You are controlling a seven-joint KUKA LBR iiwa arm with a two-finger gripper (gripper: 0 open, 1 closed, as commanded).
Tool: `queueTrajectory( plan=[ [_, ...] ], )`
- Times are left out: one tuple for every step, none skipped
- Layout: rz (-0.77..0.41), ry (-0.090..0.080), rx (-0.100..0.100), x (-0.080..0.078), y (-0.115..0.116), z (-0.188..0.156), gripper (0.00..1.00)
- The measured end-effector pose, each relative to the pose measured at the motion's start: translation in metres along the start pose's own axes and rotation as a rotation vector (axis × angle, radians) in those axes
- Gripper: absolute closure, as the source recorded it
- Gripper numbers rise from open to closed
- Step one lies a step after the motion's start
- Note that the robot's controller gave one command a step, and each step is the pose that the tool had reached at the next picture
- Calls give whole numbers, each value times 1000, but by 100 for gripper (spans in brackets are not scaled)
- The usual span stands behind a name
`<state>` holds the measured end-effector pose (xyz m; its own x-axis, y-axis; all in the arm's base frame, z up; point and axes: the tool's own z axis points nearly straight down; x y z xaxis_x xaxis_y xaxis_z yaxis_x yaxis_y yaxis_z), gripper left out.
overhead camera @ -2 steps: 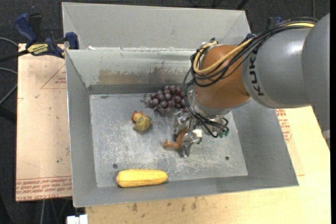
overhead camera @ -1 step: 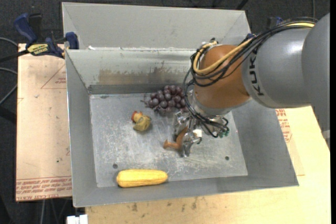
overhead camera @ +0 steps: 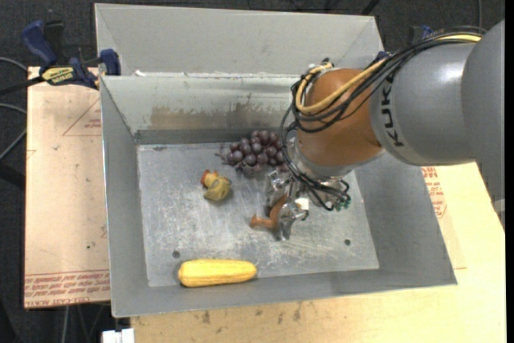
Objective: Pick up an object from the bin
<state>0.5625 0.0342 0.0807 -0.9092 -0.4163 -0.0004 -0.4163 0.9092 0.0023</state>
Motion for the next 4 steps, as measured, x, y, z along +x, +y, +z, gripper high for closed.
queueTrajectory(
  plan=[
    [0,-1,0,0,0,1,0],
    [0,-1,1,0,0,1,0],
    [-297,-11,8,89,-25,-1,100],
    [-297,-11,8,88,-25,-1,100]
  ],
)
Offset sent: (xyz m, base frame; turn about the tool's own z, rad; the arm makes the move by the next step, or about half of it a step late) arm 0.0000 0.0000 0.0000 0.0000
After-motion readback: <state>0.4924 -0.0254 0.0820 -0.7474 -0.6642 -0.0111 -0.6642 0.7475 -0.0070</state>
